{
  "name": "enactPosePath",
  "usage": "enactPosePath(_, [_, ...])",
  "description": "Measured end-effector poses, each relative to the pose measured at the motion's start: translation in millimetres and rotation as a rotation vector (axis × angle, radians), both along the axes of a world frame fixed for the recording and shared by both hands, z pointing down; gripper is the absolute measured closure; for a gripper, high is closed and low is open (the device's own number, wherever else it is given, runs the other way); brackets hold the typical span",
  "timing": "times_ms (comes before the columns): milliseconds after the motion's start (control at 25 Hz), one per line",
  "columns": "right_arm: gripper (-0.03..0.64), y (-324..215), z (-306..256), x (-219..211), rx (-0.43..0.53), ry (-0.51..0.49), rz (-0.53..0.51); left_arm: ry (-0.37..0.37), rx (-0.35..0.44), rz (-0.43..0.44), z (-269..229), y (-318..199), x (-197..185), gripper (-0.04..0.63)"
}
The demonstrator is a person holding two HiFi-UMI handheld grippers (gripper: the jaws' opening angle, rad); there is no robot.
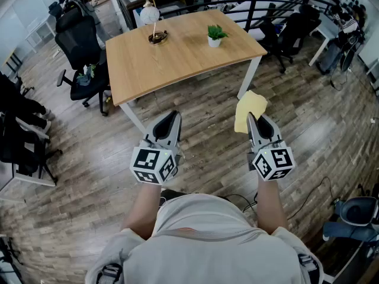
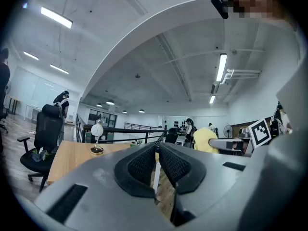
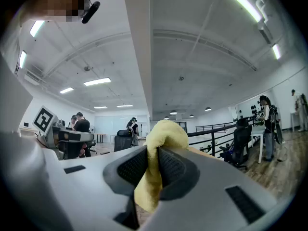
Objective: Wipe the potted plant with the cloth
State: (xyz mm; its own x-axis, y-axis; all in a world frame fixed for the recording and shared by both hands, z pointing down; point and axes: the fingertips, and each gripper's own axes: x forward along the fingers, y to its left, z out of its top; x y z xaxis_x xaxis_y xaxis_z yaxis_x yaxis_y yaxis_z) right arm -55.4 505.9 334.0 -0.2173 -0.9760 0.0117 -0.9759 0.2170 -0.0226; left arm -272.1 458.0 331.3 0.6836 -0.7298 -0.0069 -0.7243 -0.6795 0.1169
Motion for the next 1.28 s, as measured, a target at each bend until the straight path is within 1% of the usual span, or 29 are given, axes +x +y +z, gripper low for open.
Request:
enactPosePath(440, [0.511,5,6,-2,-0.01,-0.004,-0.012,-0.009,-0.005,0.002,2,7,2,0.561])
enactPosePath(800, [0.511,14,10,17,-0.019,-0.006,-0.011,-0.012,-0.018,0.008,5,13,21,0.561])
enactPosePath(1000, [0.511,14,16,23,-0.01,-0.067,-0.038,-0.053,-0.038,0.024,12,13,32,0.561])
enactPosePath(1120, [0.511,8,29,24,-0.033,-0.091,-0.039,-0.077,-0.059,0.029,19,7,33,0.561])
enactPosePath(1280, [0.509,-4,45,32,-0.057,-0.107,-0.029,-0.084,-0.085,0.048,29,-12,44,0.561])
